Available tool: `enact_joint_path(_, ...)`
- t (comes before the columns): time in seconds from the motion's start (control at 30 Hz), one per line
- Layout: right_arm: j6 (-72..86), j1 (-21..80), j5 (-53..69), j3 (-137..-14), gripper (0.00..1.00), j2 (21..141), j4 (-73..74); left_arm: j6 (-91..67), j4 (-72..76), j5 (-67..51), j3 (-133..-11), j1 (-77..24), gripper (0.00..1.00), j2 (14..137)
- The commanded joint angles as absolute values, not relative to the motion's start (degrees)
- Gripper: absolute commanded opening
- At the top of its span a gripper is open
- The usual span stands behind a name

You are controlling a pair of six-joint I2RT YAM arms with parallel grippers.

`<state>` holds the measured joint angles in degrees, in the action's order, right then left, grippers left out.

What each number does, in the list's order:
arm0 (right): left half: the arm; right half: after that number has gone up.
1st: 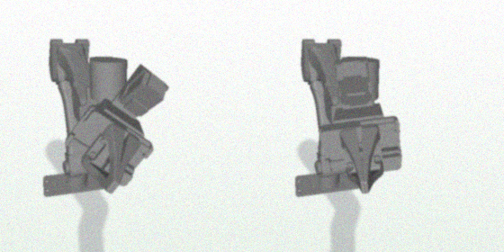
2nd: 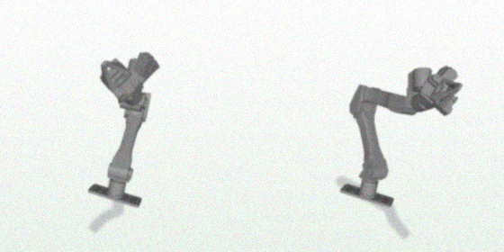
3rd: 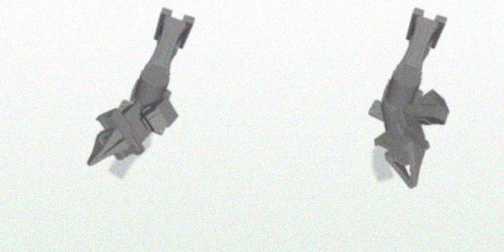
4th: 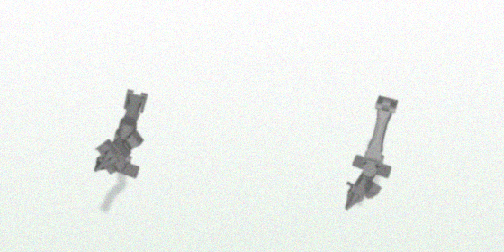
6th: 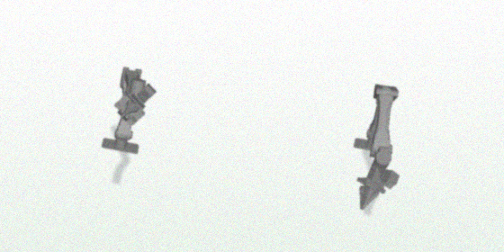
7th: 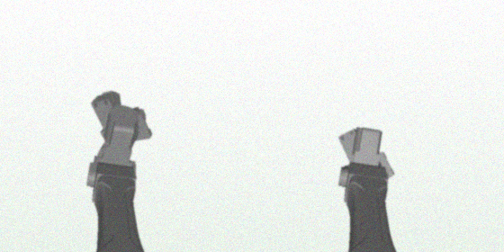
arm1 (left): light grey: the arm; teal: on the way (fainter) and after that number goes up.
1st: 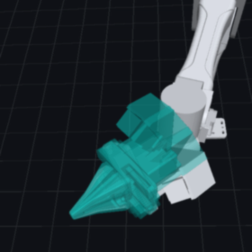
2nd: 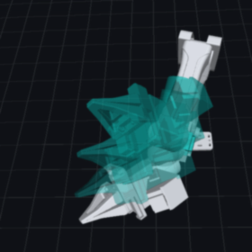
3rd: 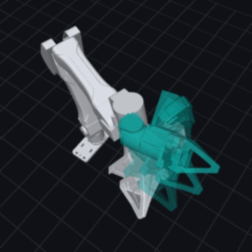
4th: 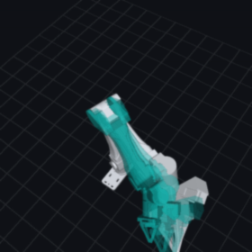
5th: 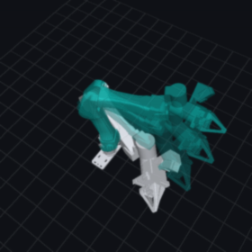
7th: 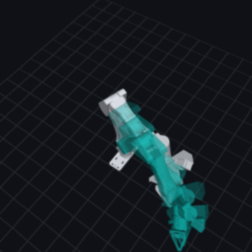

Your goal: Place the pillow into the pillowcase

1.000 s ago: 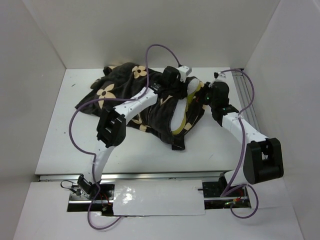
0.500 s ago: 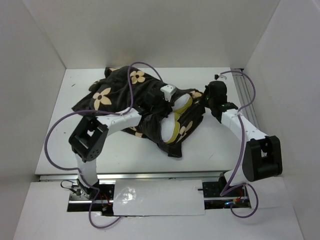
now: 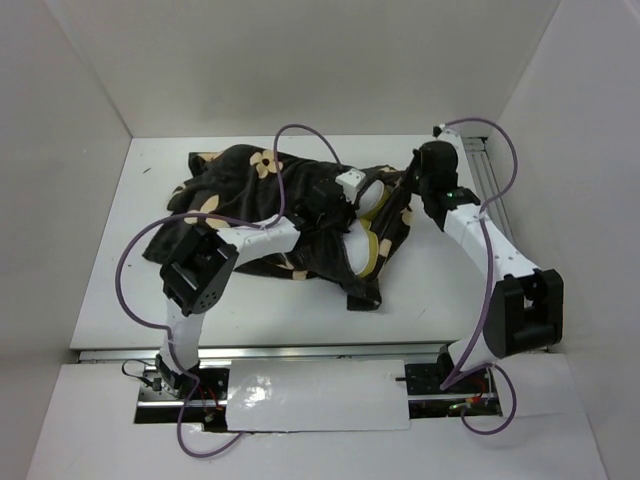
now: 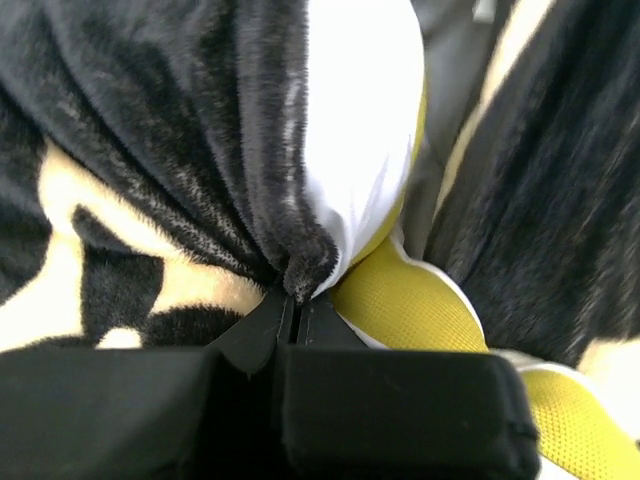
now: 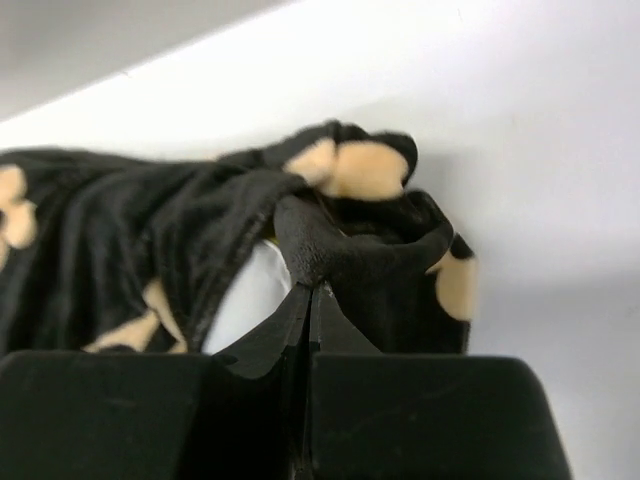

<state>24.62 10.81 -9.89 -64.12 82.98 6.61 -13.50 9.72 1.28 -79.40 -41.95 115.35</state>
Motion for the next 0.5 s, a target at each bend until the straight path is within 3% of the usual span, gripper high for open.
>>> enact_joint_path(0.0,19.8,8.2,-23.0,-80.6,0.0,82.0,-14.2,-11.8,-13.1,-2.1,-75.1,-44.0,0.0,118.5)
enact_joint_path(0.1,19.0,8.2,-13.8,-84.5,0.0,87.8,-14.7,-10.5,-11.7,0.6,-71.8,-47.4,0.0,112.9)
enact_joint_path(0.2,19.0,10.6,-5.2,-82.6,0.0,87.1,-15.8,-11.8,-16.2,4.3,-76.1,-47.5,0.0,114.4)
enact_joint_path(0.33,18.2,15.1,6.4,-77.6,0.0,80.8,-14.4,-17.5,-25.1,8.0,-90.8,-45.1,0.0,122.9)
enact_joint_path(0.47,15.9,18.2,7.4,-71.2,0.0,72.7,-16.5,-18.2,-28.5,2.6,-103.8,-43.1,0.0,133.1)
